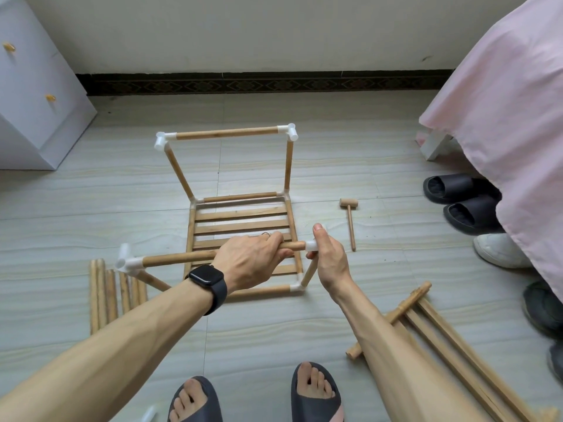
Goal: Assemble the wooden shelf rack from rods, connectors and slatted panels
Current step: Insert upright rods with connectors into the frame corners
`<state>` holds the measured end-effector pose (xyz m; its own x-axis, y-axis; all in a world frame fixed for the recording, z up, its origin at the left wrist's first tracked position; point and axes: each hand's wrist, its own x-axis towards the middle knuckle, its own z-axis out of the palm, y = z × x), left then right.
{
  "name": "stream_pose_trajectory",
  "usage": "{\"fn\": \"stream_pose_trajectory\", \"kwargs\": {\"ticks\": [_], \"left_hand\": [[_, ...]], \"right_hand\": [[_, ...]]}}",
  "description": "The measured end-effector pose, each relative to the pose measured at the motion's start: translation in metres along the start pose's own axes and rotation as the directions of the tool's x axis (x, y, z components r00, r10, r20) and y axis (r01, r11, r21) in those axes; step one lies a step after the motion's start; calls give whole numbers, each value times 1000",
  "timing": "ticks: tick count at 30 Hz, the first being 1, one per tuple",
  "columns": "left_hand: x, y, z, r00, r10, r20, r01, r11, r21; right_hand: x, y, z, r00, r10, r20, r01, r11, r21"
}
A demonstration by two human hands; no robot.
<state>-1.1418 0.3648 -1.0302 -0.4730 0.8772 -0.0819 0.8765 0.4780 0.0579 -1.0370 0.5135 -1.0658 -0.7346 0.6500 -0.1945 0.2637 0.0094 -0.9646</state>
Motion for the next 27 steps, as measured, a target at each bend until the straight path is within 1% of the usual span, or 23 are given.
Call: {"fn": "stream_pose_trajectory", "kwargs": {"ticks": [4, 8, 10, 13, 16, 18, 19, 20, 21, 22, 23, 24, 25, 26, 27], "left_hand": [[1, -2, 0, 1000, 0, -9, -1, 1000, -16], [-2, -2, -2, 998, 15, -54, -16, 1000, -13], [-1, -2, -4, 999, 11, -36, -11, 1000, -8], [3, -1, -6, 1000, -5, -19, 5, 1000, -7], [0, -3, -12, 1000, -10, 15, 11, 998, -66], [-8, -18, -20, 998, -58, 11, 59, 990, -124], [-16, -31, -24, 994, -111, -16, 108, 982, -156], [-25, -47, -27, 978, -198, -58, 182, 962, -204], [-37, -66, -28, 943, -315, -110, 278, 924, -265], [-52, -86, -26, 881, -447, -157, 383, 867, -320], [-68, -105, -22, 801, -571, -182, 484, 795, -365], [-84, -122, -17, 719, -675, -167, 572, 710, -411], [-98, -135, -12, 644, -757, -108, 632, 607, -482], [-109, -144, -7, 583, -813, -10, 655, 477, -586], [-114, -150, -3, 543, -832, 113, 634, 317, -706]], "right_hand": [[1, -1, 2, 1000, 6, -14, -6, 1000, -14], [2, 0, 6, 1000, -8, -12, 8, 1000, -9], [1, 0, 12, 1000, -16, 10, 16, 1000, -16], [1, -3, 17, 1000, -17, -5, 17, 1000, -5], [1, -5, 12, 1000, -16, 23, 17, 999, -40], [0, -5, 7, 999, -15, 39, 17, 998, -54], [-1, -4, 5, 999, -13, 45, 16, 998, -57], [0, -3, 3, 999, -11, 51, 14, 998, -57], [2, -2, 2, 998, -1, 57, 4, 998, -55], [5, -1, 1, 998, 16, 65, -13, 999, -49], [8, -1, 1, 997, 36, 73, -34, 999, -34], [11, -2, 1, 995, 55, 81, -54, 998, -15], [14, -4, 1, 993, 72, 89, -73, 997, 3], [18, -7, 1, 991, 90, 103, -92, 996, 14], [23, -11, 0, 987, 108, 123, -111, 994, 20]]}}
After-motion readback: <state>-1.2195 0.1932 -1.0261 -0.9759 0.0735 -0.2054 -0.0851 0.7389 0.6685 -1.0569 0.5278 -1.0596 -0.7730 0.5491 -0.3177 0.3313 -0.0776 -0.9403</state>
